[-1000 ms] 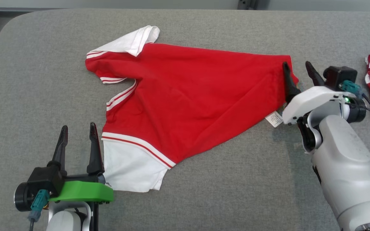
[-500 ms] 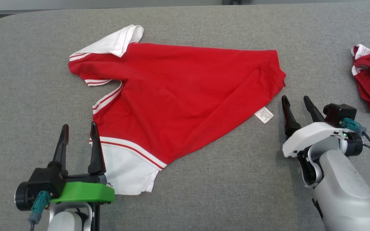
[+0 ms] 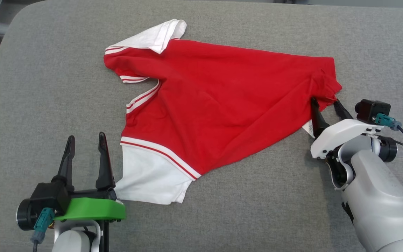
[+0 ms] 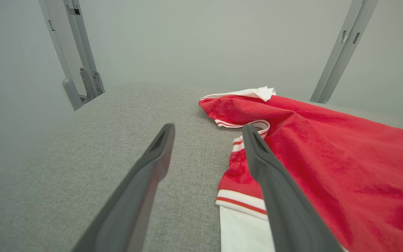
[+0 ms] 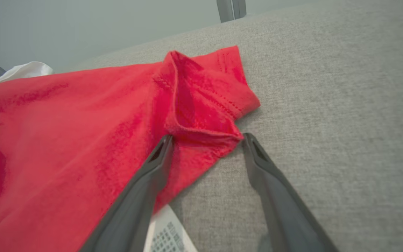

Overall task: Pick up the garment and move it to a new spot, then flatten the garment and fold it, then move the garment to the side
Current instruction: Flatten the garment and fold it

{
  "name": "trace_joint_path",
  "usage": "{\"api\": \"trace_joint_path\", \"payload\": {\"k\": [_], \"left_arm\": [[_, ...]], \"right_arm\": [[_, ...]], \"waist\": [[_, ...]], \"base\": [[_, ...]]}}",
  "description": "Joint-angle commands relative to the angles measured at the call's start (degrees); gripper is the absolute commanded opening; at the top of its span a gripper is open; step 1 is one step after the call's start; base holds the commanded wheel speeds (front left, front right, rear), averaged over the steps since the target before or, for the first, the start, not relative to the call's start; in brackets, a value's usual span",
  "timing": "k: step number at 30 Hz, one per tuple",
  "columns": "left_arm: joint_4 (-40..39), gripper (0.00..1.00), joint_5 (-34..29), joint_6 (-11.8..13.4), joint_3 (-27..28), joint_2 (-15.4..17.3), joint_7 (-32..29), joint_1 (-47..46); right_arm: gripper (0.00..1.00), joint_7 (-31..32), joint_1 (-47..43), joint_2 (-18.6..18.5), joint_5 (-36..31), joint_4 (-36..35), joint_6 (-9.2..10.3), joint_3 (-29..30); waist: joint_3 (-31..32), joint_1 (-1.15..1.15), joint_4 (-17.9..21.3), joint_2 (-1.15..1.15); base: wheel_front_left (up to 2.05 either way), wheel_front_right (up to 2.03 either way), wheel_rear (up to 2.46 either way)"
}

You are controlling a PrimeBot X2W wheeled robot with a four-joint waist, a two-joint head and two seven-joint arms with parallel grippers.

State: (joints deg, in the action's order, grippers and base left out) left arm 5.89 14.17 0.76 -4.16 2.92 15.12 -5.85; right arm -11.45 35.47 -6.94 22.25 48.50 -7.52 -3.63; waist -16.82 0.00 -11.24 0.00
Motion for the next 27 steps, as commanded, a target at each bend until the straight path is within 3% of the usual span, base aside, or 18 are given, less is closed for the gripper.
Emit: {"api": "trace_joint_path", "payload": {"k": [1, 2, 3, 5, 6, 12, 18, 27], "left_arm": [[-0.06, 1.00, 0.36, 0.27, 0.13, 0.01, 0.01, 0.17], [-0.07, 1.00, 0.37, 0.32, 0.16, 0.00, 0.01, 0.24], [-0.09, 1.00, 0.37, 0.32, 0.21, 0.00, 0.01, 0.29], [-0.14, 1.00, 0.35, 0.40, 0.26, 0.00, 0.01, 0.34], [-0.18, 1.00, 0.31, 0.44, 0.30, 0.00, 0.01, 0.32], [-0.04, 1.00, 0.09, 0.27, 0.54, 0.00, 0.01, 0.87], [-0.13, 1.00, -0.03, 0.14, 0.72, 0.02, 0.01, 1.69], [-0.41, 1.00, 0.34, 0.11, 1.16, 0.04, 0.02, 2.93]], "right_arm": [[1.00, -0.20, 0.57, -0.18, 0.68, 0.82, 0.06, -0.38], [0.62, -0.28, 0.79, -0.23, 0.83, 1.30, 0.06, -0.63], [0.41, -0.34, 1.07, -0.28, 1.04, 1.70, 0.06, -0.94], [0.19, -0.65, 1.52, -0.36, 1.39, 2.37, 0.06, -1.50], [0.00, -0.82, 1.71, -0.47, 1.50, 2.64, 0.06, -1.76], [0.00, -2.50, 0.06, -0.37, 1.44, 1.01, 0.06, -2.65], [0.00, -3.03, -6.02, 0.26, 1.97, -5.01, 0.06, -2.43], [0.00, 1.13, -18.88, 2.26, 2.09, -17.38, 0.07, 3.64]], "waist": [[-0.20, 0.00, -0.50, 0.00], [-0.19, 0.00, -0.53, 0.00], [-0.20, 0.00, -0.51, 0.00], [-0.17, 0.00, -0.36, 0.00], [-0.13, 0.00, -0.18, 0.00], [1.02, 0.00, 2.09, 0.00], [2.96, 0.00, 5.56, 0.00], [5.46, 0.00, 10.69, 0.00]], "base": [[0.00, 0.00, 0.00], [0.00, 0.00, 0.00], [0.00, 0.00, 0.00], [0.00, 0.00, 0.00], [0.00, 0.00, 0.00], [0.00, 0.00, 0.00], [0.00, 0.00, 0.00], [0.00, 0.00, 0.00]]}}
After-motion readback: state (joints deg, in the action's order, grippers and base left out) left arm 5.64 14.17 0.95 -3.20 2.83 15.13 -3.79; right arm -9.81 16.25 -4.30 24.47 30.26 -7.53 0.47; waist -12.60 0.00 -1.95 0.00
